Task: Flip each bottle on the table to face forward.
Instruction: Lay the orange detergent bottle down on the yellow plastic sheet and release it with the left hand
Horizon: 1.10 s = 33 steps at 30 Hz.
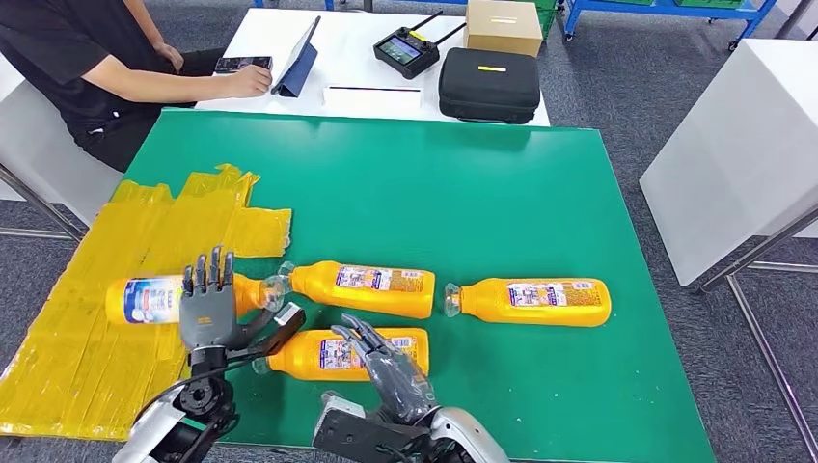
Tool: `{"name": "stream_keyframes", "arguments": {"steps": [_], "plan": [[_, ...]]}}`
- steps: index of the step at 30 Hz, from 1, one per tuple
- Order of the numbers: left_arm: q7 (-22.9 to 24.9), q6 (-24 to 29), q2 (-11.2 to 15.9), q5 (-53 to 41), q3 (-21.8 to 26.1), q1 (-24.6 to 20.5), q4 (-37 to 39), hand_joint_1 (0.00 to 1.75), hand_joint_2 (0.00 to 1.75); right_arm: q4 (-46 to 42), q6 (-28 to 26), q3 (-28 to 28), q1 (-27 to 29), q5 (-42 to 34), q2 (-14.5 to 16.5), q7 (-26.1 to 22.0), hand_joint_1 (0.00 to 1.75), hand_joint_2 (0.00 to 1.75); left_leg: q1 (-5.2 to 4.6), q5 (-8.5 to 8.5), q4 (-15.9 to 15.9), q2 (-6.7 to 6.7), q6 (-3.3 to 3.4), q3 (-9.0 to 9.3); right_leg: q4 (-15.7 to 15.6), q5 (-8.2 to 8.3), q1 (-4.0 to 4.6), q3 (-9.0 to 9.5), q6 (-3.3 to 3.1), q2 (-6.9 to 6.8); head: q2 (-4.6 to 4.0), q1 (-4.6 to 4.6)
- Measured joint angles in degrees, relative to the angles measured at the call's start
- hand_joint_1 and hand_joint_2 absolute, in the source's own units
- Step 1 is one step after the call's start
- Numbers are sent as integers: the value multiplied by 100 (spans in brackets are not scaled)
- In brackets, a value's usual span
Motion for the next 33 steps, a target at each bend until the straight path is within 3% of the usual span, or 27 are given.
{"name": "stream_keyframes", "arguments": {"steps": [9,13,17,24,33], "plan": [[-1383,41,-51,538,1033,529,-1114,0,0,113,-14,46,6,98,-58,94,0,0,-3,1,1,-1,1,-4,-1,0,-4,-6,1,0,0,-1],[-2260,41,-203,1191,1473,614,-1516,0,0,151,-36,57,9,253,-76,249,0,175,-2,1,1,-2,1,-5,0,0,-3,-7,1,0,0,-1],[-3173,-49,-385,2835,1812,730,-2084,0,0,157,-44,51,35,639,-75,502,0,175,-3,1,1,-1,1,-5,0,1,-3,-6,1,0,0,-1],[-3864,-981,-553,6152,2031,1284,-3740,0,0,174,-120,-91,83,1133,-98,705,0,175,-2,-1,1,0,0,-8,-1,0,-3,-10,1,1,0,-1],[-4153,-1715,-538,7960,2277,1727,-5002,0,0,445,-105,-311,12,1436,-161,698,0,175,-2,0,1,-2,0,-9,-1,-1,-2,-8,0,-1,0,0]]}}
